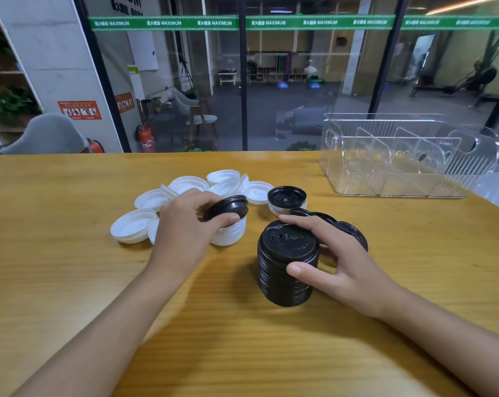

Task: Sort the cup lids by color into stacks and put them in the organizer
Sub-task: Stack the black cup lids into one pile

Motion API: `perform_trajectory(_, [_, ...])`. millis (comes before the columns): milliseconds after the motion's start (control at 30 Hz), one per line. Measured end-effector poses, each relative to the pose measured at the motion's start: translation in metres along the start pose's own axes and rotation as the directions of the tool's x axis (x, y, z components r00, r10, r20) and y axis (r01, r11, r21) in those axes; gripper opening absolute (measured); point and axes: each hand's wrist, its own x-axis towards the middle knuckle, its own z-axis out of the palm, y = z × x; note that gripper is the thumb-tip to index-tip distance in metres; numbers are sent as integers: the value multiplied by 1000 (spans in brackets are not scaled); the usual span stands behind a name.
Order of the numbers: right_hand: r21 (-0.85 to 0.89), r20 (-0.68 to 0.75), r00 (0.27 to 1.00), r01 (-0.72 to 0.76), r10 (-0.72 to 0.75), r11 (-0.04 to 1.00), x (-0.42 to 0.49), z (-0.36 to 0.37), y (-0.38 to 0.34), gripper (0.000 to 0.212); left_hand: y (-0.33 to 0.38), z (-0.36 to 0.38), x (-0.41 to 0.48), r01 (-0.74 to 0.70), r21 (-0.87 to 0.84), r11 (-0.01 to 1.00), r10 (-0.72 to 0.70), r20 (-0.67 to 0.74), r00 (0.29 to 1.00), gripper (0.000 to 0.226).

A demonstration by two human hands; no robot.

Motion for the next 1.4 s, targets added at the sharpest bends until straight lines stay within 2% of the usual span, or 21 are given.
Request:
perform_trajectory(200, [-11, 0, 1000, 4, -4, 1000, 0, -1, 0, 64, 4, 3, -3, -119, 55, 991, 123, -68, 990, 32])
perform_trajectory(300, [-14, 1, 1000, 3, -3, 1000, 0, 0, 0, 64, 10, 2, -3, -149, 15, 989, 150, -107, 983, 25])
perform_trajectory(367, [-13, 3, 1000, -1, 1, 1000, 0, 0, 1, 65, 14, 1, -3, -91, -113, 989, 83, -73, 994, 19])
perform_trajectory(433, [-7, 3, 1000, -8, 8, 1000, 0, 0, 1, 70, 20, 1, -4, 26, -297, 955, -25, 7, 1000, 16])
perform_trajectory(533, [-6, -1, 1000, -19, 19, 1000, 0, 1, 1, 79, 23, 3, -5, 94, -382, 919, -50, 122, 991, 19])
perform_trajectory(633, [18, -12, 1000, -21, 21, 1000, 0, 2, 0, 85, 21, 8, -8, 86, -370, 925, -1, 223, 975, 27])
perform_trajectory(733, [10, -11, 1000, -8, 8, 1000, 0, 2, 0, 84, 22, 14, -13, 119, -356, 927, -11, 292, 956, 38])
perform_trajectory(900, [-24, -5, 999, 32, -32, 999, 0, 1, 0, 70, 21, 23, -20, 130, -349, 928, -21, 299, 954, 30])
perform_trajectory(1000, [-9, -20, 999, 38, -38, 999, 0, 2, 0, 66, 20, 20, -21, 97, -304, 948, 11, 337, 942, 39])
perform_trajectory(1133, [5, -25, 999, 35, -35, 999, -1, 2, -2, 64, 21, 16, -25, -53, -98, 994, 85, 357, 930, 51])
perform_trajectory(1300, [8, -23, 999, 26, -26, 1000, 0, 2, -2, 77, 23, 12, -23, -75, -194, 978, 146, 387, 910, 54])
perform_trajectory(1400, [12, -23, 999, 25, -25, 1000, 1, 2, -4, 78, 24, 8, -23, -97, -241, 966, 194, 421, 886, 56])
